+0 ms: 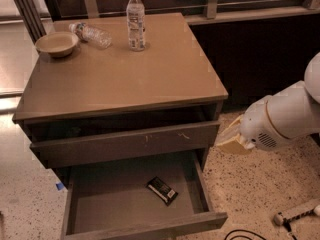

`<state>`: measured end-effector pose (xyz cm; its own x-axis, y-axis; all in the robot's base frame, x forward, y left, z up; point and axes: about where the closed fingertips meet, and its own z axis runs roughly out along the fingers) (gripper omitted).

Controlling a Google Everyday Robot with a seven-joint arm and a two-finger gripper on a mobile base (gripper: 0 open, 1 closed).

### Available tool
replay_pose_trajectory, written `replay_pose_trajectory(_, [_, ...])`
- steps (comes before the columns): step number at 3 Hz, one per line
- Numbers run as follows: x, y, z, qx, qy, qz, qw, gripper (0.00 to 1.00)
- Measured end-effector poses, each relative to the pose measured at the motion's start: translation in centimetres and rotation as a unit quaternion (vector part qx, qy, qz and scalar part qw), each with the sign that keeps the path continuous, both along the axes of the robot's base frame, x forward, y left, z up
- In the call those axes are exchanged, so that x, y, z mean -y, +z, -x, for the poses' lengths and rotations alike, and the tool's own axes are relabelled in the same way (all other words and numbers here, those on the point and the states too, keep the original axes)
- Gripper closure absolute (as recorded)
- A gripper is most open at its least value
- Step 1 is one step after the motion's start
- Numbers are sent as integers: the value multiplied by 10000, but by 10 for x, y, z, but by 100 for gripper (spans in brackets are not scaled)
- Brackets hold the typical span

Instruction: Pick rxbar chocolate from middle drawer and place on counter

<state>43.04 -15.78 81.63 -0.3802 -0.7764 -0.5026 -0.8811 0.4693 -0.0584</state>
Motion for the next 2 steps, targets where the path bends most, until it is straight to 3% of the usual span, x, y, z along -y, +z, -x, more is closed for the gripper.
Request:
replay_pose_trajectory(1, [-29, -55, -3, 20, -6, -660, 9978, 100])
replay_pose_trajectory(2, [-69, -134, -14, -141, 4, -1500, 9886, 100])
